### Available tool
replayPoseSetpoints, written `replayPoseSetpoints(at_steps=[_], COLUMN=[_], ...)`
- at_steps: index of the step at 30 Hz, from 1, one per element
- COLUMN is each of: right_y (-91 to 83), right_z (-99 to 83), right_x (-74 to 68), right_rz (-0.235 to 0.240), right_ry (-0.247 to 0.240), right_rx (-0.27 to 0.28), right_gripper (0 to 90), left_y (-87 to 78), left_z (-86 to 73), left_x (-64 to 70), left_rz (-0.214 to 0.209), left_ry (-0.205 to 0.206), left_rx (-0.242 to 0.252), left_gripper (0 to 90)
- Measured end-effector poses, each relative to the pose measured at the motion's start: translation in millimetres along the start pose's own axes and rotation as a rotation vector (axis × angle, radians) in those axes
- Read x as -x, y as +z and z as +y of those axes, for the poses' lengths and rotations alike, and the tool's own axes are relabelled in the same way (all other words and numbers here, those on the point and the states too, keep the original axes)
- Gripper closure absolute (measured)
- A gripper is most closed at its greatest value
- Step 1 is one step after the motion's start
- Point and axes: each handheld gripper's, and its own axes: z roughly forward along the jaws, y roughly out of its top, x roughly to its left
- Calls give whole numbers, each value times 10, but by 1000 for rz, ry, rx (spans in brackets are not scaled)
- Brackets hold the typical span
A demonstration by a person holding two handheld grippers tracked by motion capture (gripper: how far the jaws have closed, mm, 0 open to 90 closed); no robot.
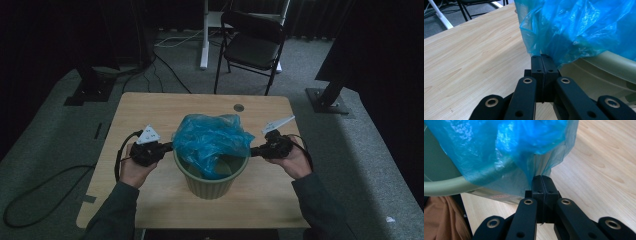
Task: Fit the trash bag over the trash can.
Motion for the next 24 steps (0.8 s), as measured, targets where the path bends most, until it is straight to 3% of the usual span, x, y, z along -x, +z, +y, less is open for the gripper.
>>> replayPoseSetpoints(at_steps=[5,10,18,24], right_y=[-149,-303,-392,-389], right_z=[24,70,133,205], right_x=[22,31,75,53], right_rz=[-34,-64,-131,-184], right_ry=[7,0,13,8], right_rx=[64,109,147,177], right_gripper=[815,737,725,724], left_y=[-107,-208,-285,-304], left_z=[24,38,93,230], left_x=[-80,-124,-190,-203], left_rz=[23,42,65,66], left_ry=[-40,-48,-68,-62], left_rx=[36,64,99,131], left_gripper=[785,739,709,684])
